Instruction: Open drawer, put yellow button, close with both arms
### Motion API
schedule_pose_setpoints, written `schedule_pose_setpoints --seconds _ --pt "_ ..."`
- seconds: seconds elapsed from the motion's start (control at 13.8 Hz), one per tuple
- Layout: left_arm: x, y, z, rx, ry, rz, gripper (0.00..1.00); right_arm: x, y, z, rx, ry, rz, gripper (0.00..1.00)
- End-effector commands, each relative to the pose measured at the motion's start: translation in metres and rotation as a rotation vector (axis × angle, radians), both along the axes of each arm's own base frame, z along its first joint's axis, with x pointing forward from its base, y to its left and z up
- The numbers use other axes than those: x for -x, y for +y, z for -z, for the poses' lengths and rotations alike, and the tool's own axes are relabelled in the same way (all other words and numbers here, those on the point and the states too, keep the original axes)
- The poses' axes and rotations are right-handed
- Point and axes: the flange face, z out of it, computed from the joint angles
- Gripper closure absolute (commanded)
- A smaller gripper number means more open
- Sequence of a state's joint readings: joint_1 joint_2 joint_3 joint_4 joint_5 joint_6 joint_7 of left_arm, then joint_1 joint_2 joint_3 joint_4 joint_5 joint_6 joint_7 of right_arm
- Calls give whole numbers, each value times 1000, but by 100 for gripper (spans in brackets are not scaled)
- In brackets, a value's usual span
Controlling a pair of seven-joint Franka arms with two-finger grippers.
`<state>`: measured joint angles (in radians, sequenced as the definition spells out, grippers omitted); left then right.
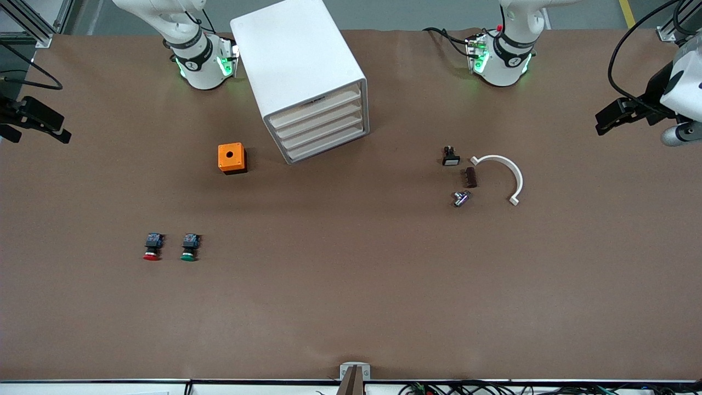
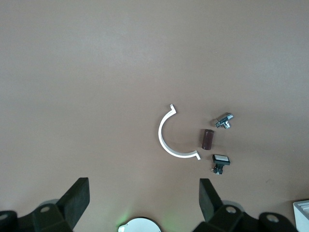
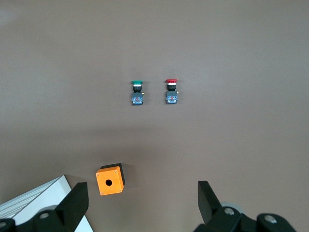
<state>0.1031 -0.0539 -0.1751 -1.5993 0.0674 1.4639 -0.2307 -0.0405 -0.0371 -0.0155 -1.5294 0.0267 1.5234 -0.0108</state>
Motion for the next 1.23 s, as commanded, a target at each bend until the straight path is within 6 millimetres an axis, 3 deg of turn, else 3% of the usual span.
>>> schedule_pose_setpoints --seconds 0.0,0.22,0.51,0.8,1.16 --pt "7 3 -3 15 -24 7 0 -3 -5 -4 23 -4 9 0" --pt "-6 -15 -4 22 -91 45 0 -3 -5 -4 23 -4 9 0" --pt "-34 -26 16 26 -106 55 0 -3 -5 -3 23 -3 9 0" --pt "-34 -16 28 26 -97 45 0 -3 -5 -4 23 -4 9 0" --pt "-37 -4 28 25 -108 32 0 -4 -5 -4 23 -6 9 0"
